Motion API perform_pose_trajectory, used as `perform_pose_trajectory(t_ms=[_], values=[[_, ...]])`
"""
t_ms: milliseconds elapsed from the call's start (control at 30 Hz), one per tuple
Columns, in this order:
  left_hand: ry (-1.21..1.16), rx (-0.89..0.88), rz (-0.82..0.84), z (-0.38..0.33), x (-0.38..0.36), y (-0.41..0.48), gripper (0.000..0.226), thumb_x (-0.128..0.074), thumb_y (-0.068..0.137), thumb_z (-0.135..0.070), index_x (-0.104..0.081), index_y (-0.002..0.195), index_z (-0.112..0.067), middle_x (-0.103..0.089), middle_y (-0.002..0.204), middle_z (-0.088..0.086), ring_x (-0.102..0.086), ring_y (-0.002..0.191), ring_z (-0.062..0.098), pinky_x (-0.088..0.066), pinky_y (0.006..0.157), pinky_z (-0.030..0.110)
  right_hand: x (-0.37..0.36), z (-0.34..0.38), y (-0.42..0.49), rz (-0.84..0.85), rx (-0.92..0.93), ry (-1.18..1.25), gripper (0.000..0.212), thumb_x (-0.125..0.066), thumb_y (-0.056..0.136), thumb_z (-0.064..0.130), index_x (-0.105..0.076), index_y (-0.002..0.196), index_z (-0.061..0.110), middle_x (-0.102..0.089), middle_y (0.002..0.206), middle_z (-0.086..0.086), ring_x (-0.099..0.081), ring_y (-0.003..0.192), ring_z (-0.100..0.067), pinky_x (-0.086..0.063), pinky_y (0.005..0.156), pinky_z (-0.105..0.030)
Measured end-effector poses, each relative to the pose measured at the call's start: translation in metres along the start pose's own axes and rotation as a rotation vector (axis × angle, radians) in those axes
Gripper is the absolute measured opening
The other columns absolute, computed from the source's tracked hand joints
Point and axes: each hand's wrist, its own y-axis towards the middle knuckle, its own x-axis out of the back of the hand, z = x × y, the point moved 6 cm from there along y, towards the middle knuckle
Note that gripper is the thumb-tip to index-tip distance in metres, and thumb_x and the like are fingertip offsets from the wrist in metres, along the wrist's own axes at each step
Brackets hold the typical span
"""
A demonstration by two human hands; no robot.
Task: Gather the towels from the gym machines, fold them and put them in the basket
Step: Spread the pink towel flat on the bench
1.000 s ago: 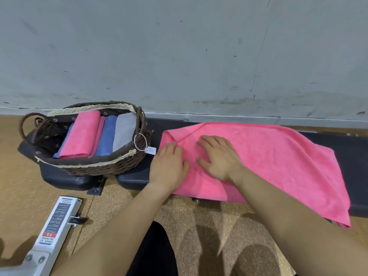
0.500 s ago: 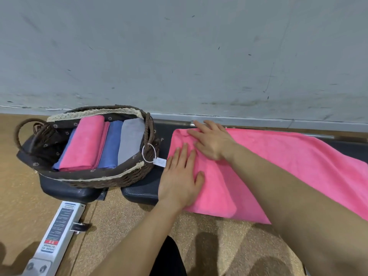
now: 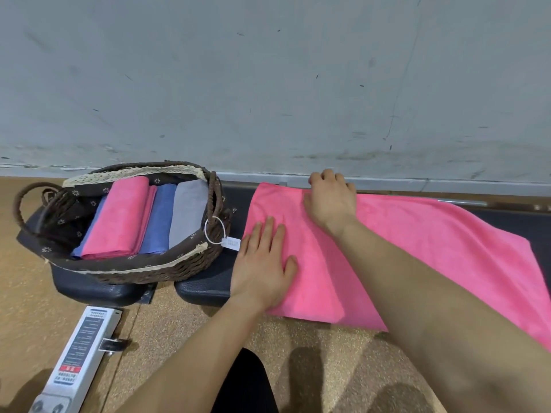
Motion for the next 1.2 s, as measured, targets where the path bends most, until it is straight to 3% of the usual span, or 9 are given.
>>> perform_pose_trajectory(t_ms=[300,500,733,767,833,900,1000,1100,1200], values=[[0.015,0.049,0.069,-0.037,0.023,0.01,0.066,-0.046,0.091,-0.031,-0.026,0.151,-0.011,-0.019,0.161,0.014,-0.017,0.149,0.033,-0.021,0.12,0.047,0.033,-0.133,-0.119,-0.024,-0.1,0.022,0.036,-0.051,0.092,0.032,-0.064,0.122,0.017,-0.062,0.121,-0.009,-0.056,0.11,-0.034,-0.044,0.09,-0.045],[-0.076,-0.223,0.072,-0.176,0.015,0.019,0.062,-0.052,0.088,-0.03,-0.039,0.147,-0.016,-0.032,0.157,0.012,-0.032,0.142,0.03,-0.028,0.117,0.04,0.063,-0.259,-0.17,-0.063,-0.38,0.019,0.036,-0.048,0.094,0.03,-0.062,0.123,0.014,-0.059,0.123,-0.014,-0.056,0.11,-0.038,-0.047,0.087,-0.048],[-0.115,-0.44,0.138,-0.323,-0.014,0.027,0.061,-0.046,0.095,-0.039,-0.032,0.151,-0.018,-0.028,0.16,0.005,-0.026,0.146,0.023,-0.021,0.12,0.037,0.076,-0.363,-0.193,-0.025,-0.598,0.243,0.042,-0.044,0.096,0.022,-0.056,0.136,0.016,-0.054,0.135,-0.013,-0.053,0.121,-0.036,-0.048,0.094,-0.047],[-0.113,-0.447,0.139,-0.335,-0.02,0.03,0.063,-0.045,0.096,-0.04,-0.031,0.152,-0.017,-0.027,0.161,0.005,-0.024,0.147,0.023,-0.019,0.122,0.037,0.072,-0.37,-0.19,0.012,-0.585,0.278,0.041,-0.043,0.095,0.025,-0.059,0.131,0.017,-0.057,0.131,-0.011,-0.056,0.118,-0.035,-0.05,0.092,-0.045],[-0.115,-0.428,0.14,-0.35,-0.033,0.039,0.067,-0.043,0.096,-0.042,-0.026,0.154,-0.014,-0.023,0.162,0.006,-0.017,0.15,0.023,-0.015,0.123,0.039,0.065,-0.38,-0.179,0.057,-0.559,0.304,0.035,-0.039,0.09,0.036,-0.068,0.094,0.019,-0.066,0.109,-0.007,-0.063,0.098,-0.031,-0.051,0.073,-0.039],[-0.121,-0.403,0.12,-0.354,-0.046,0.047,0.07,-0.042,0.097,-0.046,-0.023,0.155,-0.012,-0.019,0.163,0.008,-0.013,0.151,0.024,-0.012,0.124,0.041,0.06,-0.384,-0.168,0.06,-0.561,0.322,0.04,-0.041,0.089,0.046,-0.055,0.063,0.019,-0.061,0.082,-0.004,-0.06,0.073,-0.027,-0.044,0.057,-0.032],[-0.087,-0.413,0.082,-0.348,-0.061,0.048,0.072,-0.035,0.098,-0.052,-0.017,0.157,-0.014,-0.012,0.166,0.006,-0.007,0.153,0.021,-0.007,0.124,0.042,0.058,-0.377,-0.15,0.088,-0.535,0.329,0.033,-0.053,0.082,0.047,-0.05,0.061,0.021,-0.054,0.075,-0.001,-0.055,0.067,-0.025,-0.042,0.053,-0.031],[-0.03,-0.44,0.043,-0.345,-0.068,0.048,0.071,-0.029,0.098,-0.055,-0.014,0.158,-0.018,-0.008,0.166,0.002,-0.003,0.153,0.019,-0.003,0.125,0.041,0.053,-0.373,-0.132,0.121,-0.487,0.379,0.024,-0.056,0.079,0.026,-0.042,0.062,0.017,-0.049,0.066,0.0,-0.05,0.063,-0.025,-0.036,0.05,-0.031],[-0.013,-0.446,0.025,-0.348,-0.07,0.05,0.071,-0.026,0.097,-0.057,-0.016,0.158,-0.021,-0.01,0.166,0.001,-0.004,0.153,0.021,-0.005,0.124,0.043,0.059,-0.376,-0.125,0.017,-0.502,0.634,0.023,-0.057,0.089,0.021,-0.048,0.071,0.009,-0.055,0.069,-0.005,-0.05,0.065,-0.02,-0.041,0.06,-0.036]])
